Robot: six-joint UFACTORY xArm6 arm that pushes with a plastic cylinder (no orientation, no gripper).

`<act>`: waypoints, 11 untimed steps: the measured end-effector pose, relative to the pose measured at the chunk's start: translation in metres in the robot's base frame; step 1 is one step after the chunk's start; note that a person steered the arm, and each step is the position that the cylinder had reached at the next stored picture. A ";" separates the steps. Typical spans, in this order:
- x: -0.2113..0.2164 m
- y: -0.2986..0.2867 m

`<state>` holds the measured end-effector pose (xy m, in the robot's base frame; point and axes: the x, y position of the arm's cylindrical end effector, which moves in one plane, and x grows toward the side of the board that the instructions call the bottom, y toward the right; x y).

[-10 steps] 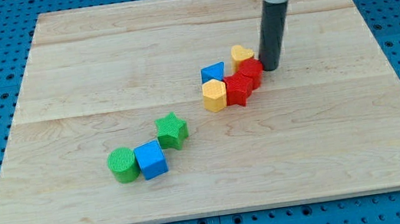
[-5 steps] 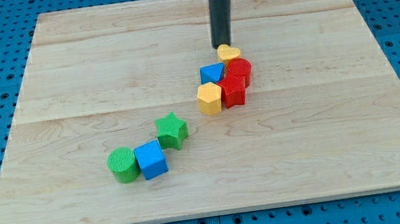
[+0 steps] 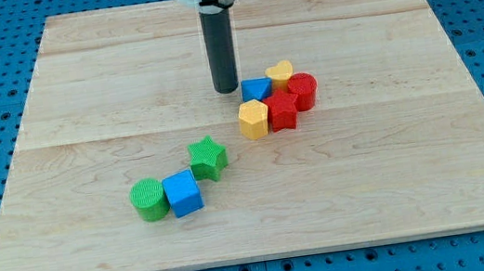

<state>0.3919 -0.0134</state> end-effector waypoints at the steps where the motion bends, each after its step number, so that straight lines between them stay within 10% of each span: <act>1: 0.010 0.022; 5: 0.029 -0.060; 8: 0.165 -0.225; 11: 0.169 -0.092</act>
